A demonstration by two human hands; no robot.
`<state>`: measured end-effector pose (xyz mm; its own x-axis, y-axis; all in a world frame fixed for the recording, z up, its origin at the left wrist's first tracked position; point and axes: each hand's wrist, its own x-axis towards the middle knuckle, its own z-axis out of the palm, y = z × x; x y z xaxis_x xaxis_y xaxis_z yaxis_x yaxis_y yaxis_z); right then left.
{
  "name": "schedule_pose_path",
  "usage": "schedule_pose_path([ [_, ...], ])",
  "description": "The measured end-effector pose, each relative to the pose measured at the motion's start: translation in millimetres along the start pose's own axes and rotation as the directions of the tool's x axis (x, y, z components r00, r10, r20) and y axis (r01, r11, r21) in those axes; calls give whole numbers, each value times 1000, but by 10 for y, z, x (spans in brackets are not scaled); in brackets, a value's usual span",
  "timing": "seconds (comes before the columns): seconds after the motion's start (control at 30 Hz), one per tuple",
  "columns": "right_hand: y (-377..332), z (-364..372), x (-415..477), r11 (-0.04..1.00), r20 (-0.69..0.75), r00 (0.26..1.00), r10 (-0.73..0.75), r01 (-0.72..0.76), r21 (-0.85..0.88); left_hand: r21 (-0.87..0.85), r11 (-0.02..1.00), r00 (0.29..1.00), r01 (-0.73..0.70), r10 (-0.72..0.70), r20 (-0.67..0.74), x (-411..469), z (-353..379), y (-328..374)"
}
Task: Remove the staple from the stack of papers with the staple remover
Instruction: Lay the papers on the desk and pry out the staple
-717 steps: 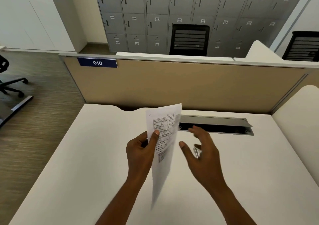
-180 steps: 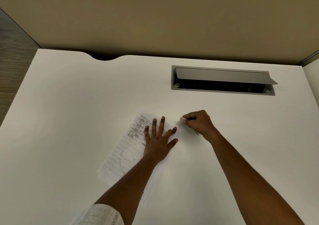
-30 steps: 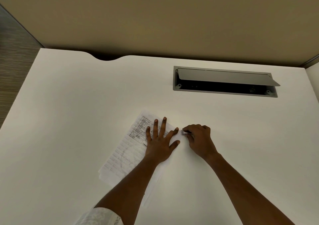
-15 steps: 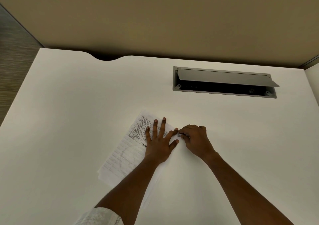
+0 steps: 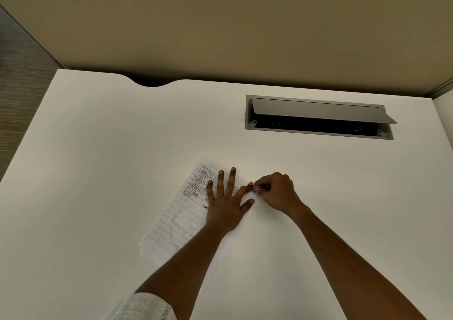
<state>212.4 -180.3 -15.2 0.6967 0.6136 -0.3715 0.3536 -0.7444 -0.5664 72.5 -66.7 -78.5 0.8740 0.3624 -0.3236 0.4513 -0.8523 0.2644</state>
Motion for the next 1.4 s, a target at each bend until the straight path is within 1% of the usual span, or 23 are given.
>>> schedule_pose_path([
  [0.07,-18,-53,45,992,-37,998,55,-50,114,-7,1000,1000,-4,4,3,-4,-8,5],
  [0.1,-29,-92,80,986,-51,996,73,-64,152,-9,1000,1000,-5,5,6,-4,-14,6],
  [0.13,-37,-129,115,986,-52,996,73,-64,155,-9,1000,1000,-5,5,11,-5,-21,4],
  [0.23,-62,-178,138,997,-13,999,43,-42,63,-13,1000,1000,-3,3,23,-11,-25,6],
  [0.37,-25,-101,-11,997,-20,1000,-14,12,-80,-19,1000,1000,-6,6,15,-10,-30,3],
  [0.5,20,-32,-152,989,-25,996,-88,84,-125,-7,1000,1000,-7,8,8,-5,-21,7],
  [0.67,15,8,-178,984,-36,991,-127,121,-129,-13,1000,1000,-4,4,-2,1,1,-1],
  [0.93,9,14,-105,988,-26,996,-90,86,-126,-7,1000,1000,0,0,-5,4,-4,7],
  [1.1,-8,6,-51,993,-9,999,-36,35,-109,1,1000,1000,4,-4,0,0,-4,7],
  [1.17,-10,15,-16,998,-3,1000,-5,4,-59,-2,1000,1000,6,-6,7,-3,-12,8],
  [1.27,-35,-23,47,989,-60,996,70,-62,132,-11,1000,1000,2,-2,15,-6,-29,12],
  [1.3,-43,-48,75,985,-78,994,79,-66,158,-13,1000,1000,0,1,13,-10,-34,12],
  [1.4,-59,-100,117,984,-75,994,80,-66,167,-17,1000,1000,-2,2,12,-26,-46,15],
])
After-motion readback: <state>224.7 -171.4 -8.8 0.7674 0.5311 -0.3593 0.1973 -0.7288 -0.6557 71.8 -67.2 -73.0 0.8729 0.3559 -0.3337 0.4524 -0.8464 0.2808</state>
